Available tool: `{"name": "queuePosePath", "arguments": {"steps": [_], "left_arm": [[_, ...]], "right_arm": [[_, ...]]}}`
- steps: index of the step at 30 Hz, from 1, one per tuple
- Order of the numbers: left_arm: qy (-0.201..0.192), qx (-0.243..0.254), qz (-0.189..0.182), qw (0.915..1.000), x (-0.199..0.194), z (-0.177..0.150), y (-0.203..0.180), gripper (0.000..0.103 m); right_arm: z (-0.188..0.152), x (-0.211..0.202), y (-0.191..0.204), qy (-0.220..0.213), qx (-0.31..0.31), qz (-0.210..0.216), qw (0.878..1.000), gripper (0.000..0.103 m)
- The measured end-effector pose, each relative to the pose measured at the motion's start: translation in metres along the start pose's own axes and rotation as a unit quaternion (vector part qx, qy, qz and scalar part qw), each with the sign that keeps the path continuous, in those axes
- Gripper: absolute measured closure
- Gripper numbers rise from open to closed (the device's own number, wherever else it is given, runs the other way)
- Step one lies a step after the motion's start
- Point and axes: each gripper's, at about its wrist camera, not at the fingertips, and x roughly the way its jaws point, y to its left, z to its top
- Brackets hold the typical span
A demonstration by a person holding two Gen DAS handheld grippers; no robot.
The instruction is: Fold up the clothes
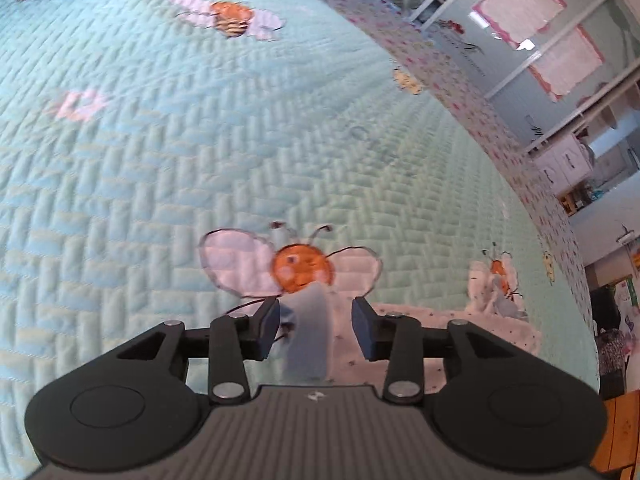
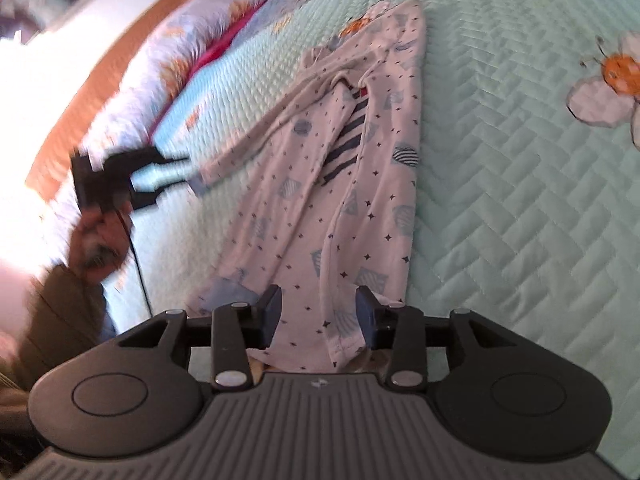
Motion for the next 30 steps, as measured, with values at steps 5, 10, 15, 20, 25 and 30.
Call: {"name": "queuePosePath", "arguments": {"steps": [5, 10, 15, 20, 25, 30], "left_arm": [[-0.012, -0.026, 0.001, 0.9996, -0.029, -0.005, 0.015, 0.061], [-0.001, -0.016, -0.009, 0.9998, -0.047, -0.017, 0.018, 0.060], [0.013, -0.002, -0.027, 0.9996, -0.060, -0.029, 0.014, 0.060], [0.046, 0.090, -0.094, 0.9904, -0.076, -0.062, -0.017, 0.060], [0.087, 0.130, -0.143, 0.9772, -0.079, -0.098, -0.039, 0.056], [0.123, 0.131, -0.171, 0.9687, -0.069, -0.117, -0.046, 0.055]], "right_arm": [[-0.003, -0.022, -0.015, -0.051, 0.062, 0.034, 0.996, 0.060], [-0.011, -0.031, -0.011, -0.077, 0.048, 0.012, 0.996, 0.060], [-0.023, -0.041, 0.012, -0.105, -0.025, -0.024, 0.994, 0.057], [-0.043, -0.030, 0.063, -0.104, -0.191, -0.103, 0.971, 0.052], [-0.053, 0.020, 0.111, -0.042, -0.339, -0.188, 0.921, 0.052], [-0.032, 0.059, 0.109, -0.005, -0.294, -0.256, 0.921, 0.052]]}}
